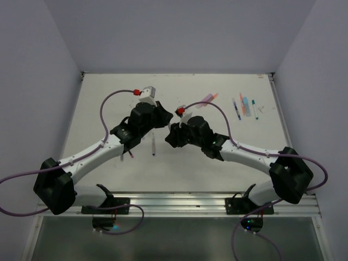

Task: Open the pen caps

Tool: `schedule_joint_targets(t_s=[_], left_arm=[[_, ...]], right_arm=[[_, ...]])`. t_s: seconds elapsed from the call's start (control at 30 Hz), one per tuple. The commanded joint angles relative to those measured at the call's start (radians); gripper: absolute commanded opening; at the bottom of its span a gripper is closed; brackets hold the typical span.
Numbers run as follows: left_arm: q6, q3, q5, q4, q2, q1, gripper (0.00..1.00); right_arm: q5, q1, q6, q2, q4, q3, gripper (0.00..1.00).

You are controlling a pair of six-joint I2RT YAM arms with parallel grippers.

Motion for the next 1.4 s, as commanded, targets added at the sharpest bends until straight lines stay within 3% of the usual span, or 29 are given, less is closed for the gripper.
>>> schedule_joint_targets(t_s=[0.0,0.27,0.37,0.5,1.0,1.37], left_arm=[[0.021,-0.019,0.014,0.070,-0.022,-0.002,0.00],[0.007,-0.031,0.028,0.091,-0.025,-0.002,0.00],[0.009,-0.031,0.013,0.093,-0.030,-0.002,0.00],[0.010,-0.028,0.006,0.135,-0.041,0.001,0.00],[0.095,0.208,-0.093,0.355,-0.032,0.078,0.00],[0.139,0.443,-0.156,0.407,0.019,0.178,0.00]], right_arm=[[-0.007,0.001,0.005,-0.004,0.068,-0.001,0.41],[-0.005,0.001,-0.004,0.004,0.070,0.013,0.32],[-0.007,0.001,-0.004,0.002,0.071,-0.002,0.14],[-0.020,0.002,-0.002,-0.001,0.074,-0.037,0.00],[-0.036,0.012,0.013,0.017,0.113,-0.179,0.00],[-0.025,0.058,0.045,0.080,0.171,-0.235,0.00]])
